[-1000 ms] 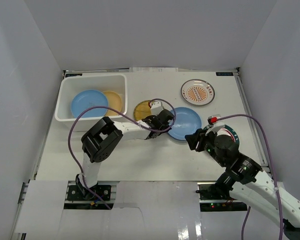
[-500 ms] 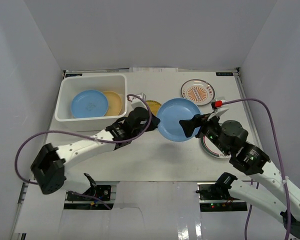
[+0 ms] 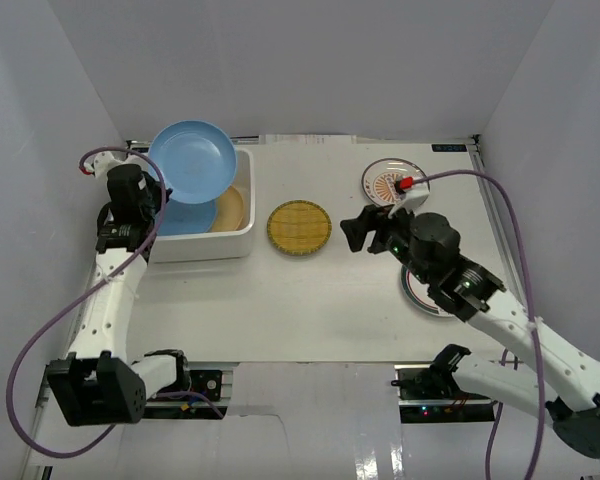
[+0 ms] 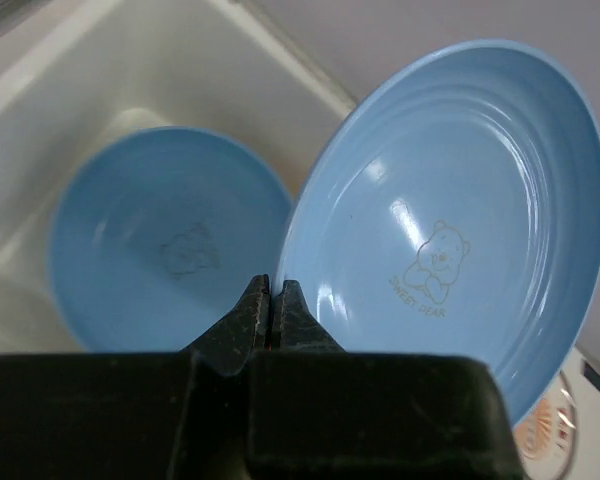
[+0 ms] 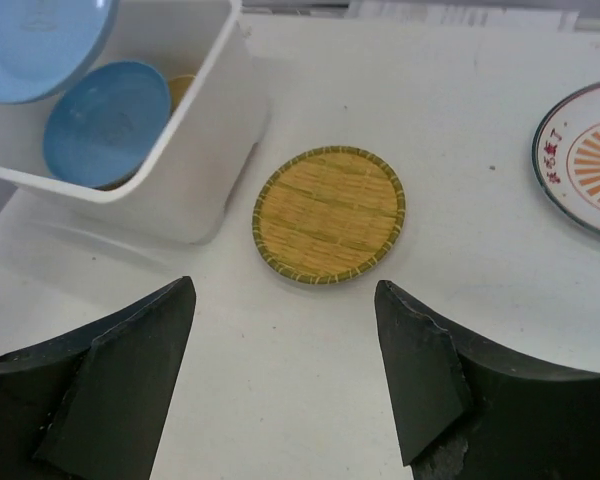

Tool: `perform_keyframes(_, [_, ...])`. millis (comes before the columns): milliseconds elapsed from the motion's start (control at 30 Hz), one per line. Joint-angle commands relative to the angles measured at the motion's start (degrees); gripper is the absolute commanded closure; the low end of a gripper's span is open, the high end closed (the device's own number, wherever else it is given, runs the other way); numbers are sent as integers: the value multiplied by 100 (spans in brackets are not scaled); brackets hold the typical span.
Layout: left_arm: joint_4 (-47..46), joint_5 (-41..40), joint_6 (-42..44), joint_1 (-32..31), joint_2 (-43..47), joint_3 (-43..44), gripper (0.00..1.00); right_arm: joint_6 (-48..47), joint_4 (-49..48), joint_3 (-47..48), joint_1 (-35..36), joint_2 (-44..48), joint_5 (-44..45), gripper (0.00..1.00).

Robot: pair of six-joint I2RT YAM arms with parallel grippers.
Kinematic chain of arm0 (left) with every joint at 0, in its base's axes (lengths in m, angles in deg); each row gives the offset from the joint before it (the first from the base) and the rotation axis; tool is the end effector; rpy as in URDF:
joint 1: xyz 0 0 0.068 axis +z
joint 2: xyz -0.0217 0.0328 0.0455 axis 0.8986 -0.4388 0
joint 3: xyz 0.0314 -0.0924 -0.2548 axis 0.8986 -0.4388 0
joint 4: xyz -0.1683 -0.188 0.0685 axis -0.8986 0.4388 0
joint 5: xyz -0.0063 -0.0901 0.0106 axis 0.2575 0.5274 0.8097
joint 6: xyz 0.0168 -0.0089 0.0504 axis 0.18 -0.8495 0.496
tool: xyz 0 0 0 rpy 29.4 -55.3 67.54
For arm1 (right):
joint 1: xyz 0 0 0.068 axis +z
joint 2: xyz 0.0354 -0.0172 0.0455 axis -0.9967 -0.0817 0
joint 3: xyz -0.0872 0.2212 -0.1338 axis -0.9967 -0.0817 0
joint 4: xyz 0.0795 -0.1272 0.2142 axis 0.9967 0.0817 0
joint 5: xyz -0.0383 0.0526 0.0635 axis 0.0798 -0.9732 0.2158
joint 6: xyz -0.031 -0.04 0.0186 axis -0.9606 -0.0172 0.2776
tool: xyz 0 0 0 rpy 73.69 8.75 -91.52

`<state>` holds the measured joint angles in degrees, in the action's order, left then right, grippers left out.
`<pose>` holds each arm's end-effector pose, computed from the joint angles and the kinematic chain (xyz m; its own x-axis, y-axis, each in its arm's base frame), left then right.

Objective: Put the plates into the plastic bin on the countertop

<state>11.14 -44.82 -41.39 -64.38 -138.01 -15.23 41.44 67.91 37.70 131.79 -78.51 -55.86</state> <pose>0.2507 0.0059 0.3597 -0.1464 -0.6132 -0.7763 -0.3709 0.7615 -0.5316 0.1399 0.1316 0.3732 -0.2312 0.2152 -0.9488 -0.4316 0.8514 0.2982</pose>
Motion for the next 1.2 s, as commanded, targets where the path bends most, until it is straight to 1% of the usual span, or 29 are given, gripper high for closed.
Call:
perform_keyframes(0, [301, 391, 180, 592, -435, -61, 100, 138, -654, -184, -401, -826, -476, 22])
perform_keyframes(67, [309, 198, 180, 751, -620, -96, 100, 418, -1152, -307, -928, -1466, -987, 19])
perform_keyframes(100, [266, 136, 215, 770, -760, -123, 100, 542, -1330, -438, -1226, -1679, -1390, 17])
perform_keyframes(133, [239, 83, 250, 779, -831, -158, 100, 743, -1506, -483, -1342, -2081, -1542, 17])
perform_keyframes(200, [160, -233, 330, 796, -946, -202, 100, 938, -2023, -562, -1570, -2444, -1892, 16])
perform_keyframes(233, [125, -286, 347, 805, -1068, -228, 98, 1026, -2191, -597, -1598, -2794, -1921, 16])
perform_keyframes(300, [90, -392, 426, 831, -1218, -202, 97, 1307, -2605, -572, -1642, -3173, -2131, 19])
perform_keyframes(333, [89, -418, 427, 840, -1341, -185, 95, 1430, -2763, -545, -1651, -3575, -2228, 20])
perform_keyframes(400, [54, -384, 496, 840, -1464, -114, 89, 1834, -3001, -475, -1660, -3973, -2447, 24])
perform_keyframes(433, [54, -340, 532, 849, -1578, -79, 66, 1983, -3228, -457, -1668, -4158, -2492, 26])
perform_keyframes(467, [46, -261, 584, 849, -1631, -53, 49, 2141, -3309, -422, -1660, -4508, -2492, 27])
perform_keyframes(500, [54, -86, 646, 849, -1675, 34, 34, 2439, -3362, -405, -1660, -4659, -2423, 28])
perform_keyframes(533, [72, 11, 707, 849, -1693, 70, 23, 2598, -3536, -396, -1660, -4922, -2370, 28])
perform_keyframes(567, [107, 99, 708, 849, -1659, 114, 10, 2756, -3642, -422, -1668, -5037, -2282, 28])
perform_keyframes(633, [81, 389, 681, 849, -1510, 185, 2, 3205, -3976, -457, -1668, -5354, -2185, 30])
perform_keyframes(700, [2, 635, 655, 849, -1159, 202, 2, 3616, -4240, -518, -1668, -5539, -2141, 34])
perform_keyframes(733, [-24, 967, 629, 849, -1018, 202, 2, 3758, -4589, -545, -1668, -5731, -2149, 37])
perform_keyframes(767, [-103, 1170, 594, 840, -704, 185, 2, 3908, -4784, -589, -1677, -5829, -2176, 42])
perform_keyframes(800, [-182, 1451, 550, 823, -535, 98, 2, 4057, -4934, -606, -1677, -5951, -2167, 46])
perform_keyframes(833, [-279, 2158, 471, 797, -368, 27, 2, 4346, -5031, -598, -1686, -6170, -2158, 51])
perform_keyframes(867, [-497, 2574, 453, 779, -227, -17, 2, 4514, -5258, -580, -1703, -6277, -2141, 60])
perform_keyframes(900, [-482, 2979, 444, 727, -87, 0, 2, 4681, -5469, -624, -1704, -6382, -2158, 67])
perform_keyframes(933, [-473, 3775, 470, 543, -59, 105, 2, 4944, -5698, -676, -1704, -6531, -2167, 75])
perform_keyframes(967, [-464, 4131, 575, 420, -15, 140, 2, 5025, -6057, -738, -1721, -6550, -2158, 88])
perform_keyframes(1000, [-464, 4413, 628, 262, 116, 132, 2, 5069, -6226, -947, -1721, -6515, -2106, 91])
perform_keyframes(1033, [-464, 4615, 724, -210, 213, 36, 2, 5026, -6367, -1089, -1721, -6280, -2019, 92])
perform_keyframes(1067, [-456, 4818, 952, -432, 344, -34, 2, 4956, -6464, -1229, -1730, -6095, -1818, 92])
perform_keyframes(1133, [-473, 4951, 1068, -853, 801, -401, 2, 4449, -6447, -1597, -1756, -5323, -1667, 92])
perform_keyframes(1167, [-473, 5134, 1199, -934, 977, -543, 2, 4263, -6447, -1739, -1808, -5024, -1553, 92])
